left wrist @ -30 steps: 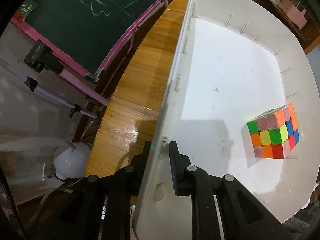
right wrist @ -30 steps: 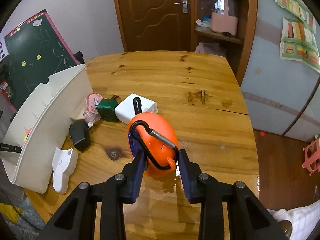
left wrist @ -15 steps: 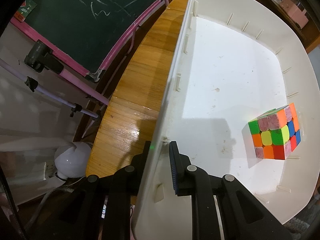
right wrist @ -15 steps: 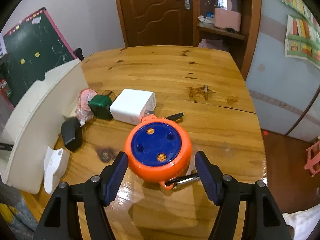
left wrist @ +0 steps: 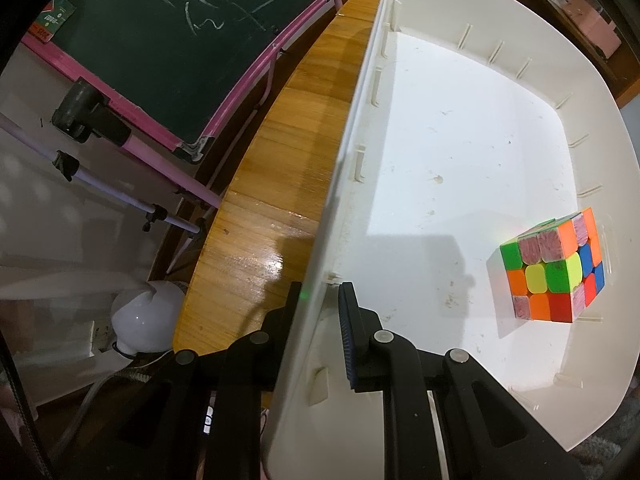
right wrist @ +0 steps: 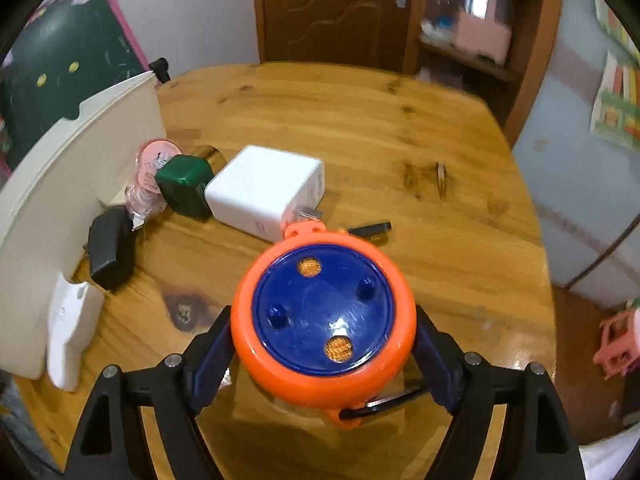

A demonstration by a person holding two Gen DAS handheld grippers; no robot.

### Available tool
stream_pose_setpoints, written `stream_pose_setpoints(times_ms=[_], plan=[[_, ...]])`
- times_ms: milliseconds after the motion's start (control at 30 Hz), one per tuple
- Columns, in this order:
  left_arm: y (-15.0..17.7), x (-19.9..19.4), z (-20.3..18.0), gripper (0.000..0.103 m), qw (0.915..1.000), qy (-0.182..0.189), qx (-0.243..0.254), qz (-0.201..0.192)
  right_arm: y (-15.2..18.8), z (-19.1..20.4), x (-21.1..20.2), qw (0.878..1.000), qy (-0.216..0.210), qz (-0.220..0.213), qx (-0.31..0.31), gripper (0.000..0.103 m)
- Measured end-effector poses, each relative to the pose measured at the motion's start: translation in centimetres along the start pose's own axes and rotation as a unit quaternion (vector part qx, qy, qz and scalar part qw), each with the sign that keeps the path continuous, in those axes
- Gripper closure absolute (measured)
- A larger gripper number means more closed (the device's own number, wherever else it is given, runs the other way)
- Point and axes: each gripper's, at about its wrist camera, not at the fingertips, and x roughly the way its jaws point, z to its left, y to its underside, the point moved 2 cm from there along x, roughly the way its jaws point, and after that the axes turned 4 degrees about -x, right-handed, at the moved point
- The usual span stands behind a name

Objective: Organize rigid objects
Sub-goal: 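Lift the orange case with the right gripper and carry it toward the tray, then lower the orange case into the tray beside the cube with the right gripper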

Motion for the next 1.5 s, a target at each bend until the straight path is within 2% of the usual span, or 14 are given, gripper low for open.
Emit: stream_pose_setpoints(times_ms=[233, 400, 667, 967, 1200, 1333, 1500], plan=[[0.1, 0.0, 0.2, 0.085, 1.0, 0.002, -0.001, -0.001, 0.1, 0.0, -1.0, 0.999, 0.004, -0.016, 0.035, 0.022], [0.2, -0.1, 0.3, 0.085, 1.0, 0.007, -0.001, -0.003, -0.8, 1.2, -5.3, 0.997, 0.0, -0.067, 0.043, 0.022], [0.5, -0.2, 0.8, 0.085, 0.9995, 0.032, 0.002, -0.005, -4.1, 4.8, -12.4, 0.992, 0.011, -0.124, 0.013, 0.022], [0.6, -0.8, 1.5, 0.086, 0.9974, 0.068, 0.013, -0.02, -7.9, 11.5, -19.0, 0.984, 0.001, -0.172, -0.042, 0.022], [0.6, -1.4, 1.2, 0.087, 0.9959, 0.076, 0.031, -0.038, -10.3, 17.2, -20.4, 0.98, -0.019, -0.175, -0.087, 0.022], [0.5, -1.4, 1.1, 0.087, 0.9955, 0.077, 0.034, -0.041, -11.3, 20.5, -19.6, 0.979, -0.025, -0.166, -0.115, 0.022], [0.5, -1.4, 1.1, 0.087, 0.9948, 0.084, 0.036, -0.043, -12.4, 23.1, -17.9, 0.981, -0.051, -0.142, -0.12, 0.022]])
